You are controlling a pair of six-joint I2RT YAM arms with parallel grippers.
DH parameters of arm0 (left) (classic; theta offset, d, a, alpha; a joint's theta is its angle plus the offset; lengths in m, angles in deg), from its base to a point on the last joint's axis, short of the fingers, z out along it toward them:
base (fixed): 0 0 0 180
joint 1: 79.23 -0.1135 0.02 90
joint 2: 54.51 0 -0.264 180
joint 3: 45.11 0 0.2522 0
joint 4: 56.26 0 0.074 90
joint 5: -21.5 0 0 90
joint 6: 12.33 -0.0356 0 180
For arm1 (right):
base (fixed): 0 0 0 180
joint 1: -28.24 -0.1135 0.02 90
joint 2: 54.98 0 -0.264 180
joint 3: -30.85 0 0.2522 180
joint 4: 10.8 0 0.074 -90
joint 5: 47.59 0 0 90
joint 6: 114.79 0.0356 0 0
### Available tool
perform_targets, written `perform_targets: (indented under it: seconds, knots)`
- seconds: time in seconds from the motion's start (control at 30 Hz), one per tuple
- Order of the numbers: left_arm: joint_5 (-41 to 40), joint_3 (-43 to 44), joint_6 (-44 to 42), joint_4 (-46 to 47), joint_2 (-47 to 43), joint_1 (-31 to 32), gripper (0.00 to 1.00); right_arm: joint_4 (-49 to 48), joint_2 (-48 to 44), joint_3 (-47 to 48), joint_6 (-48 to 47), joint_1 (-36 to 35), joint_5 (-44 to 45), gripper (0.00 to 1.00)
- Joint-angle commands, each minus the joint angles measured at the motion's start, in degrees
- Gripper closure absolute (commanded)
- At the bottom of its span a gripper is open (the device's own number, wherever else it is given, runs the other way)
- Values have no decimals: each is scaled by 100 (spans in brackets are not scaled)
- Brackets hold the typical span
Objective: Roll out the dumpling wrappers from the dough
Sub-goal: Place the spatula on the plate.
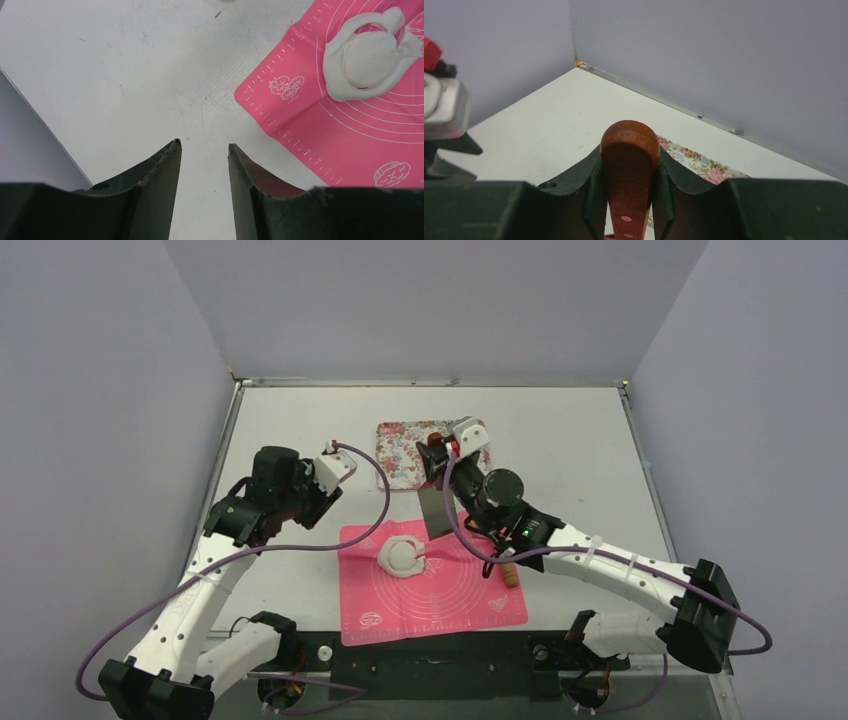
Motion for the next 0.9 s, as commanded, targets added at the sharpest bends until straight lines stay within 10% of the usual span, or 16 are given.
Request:
perform_targets:
  seconds: [0.0,0.33,0.87]
  knots:
    - [235,359,23,-68,-33,44,62,879,-847,-194,-368,206,-2377,100]
    - [299,400,49,-60,-22,44,62,2769,-1028,-536,-886,623,-4740,100]
    - [210,238,38,-42,-132,75,62,1275,512,-671,1628,1684,-3835,100]
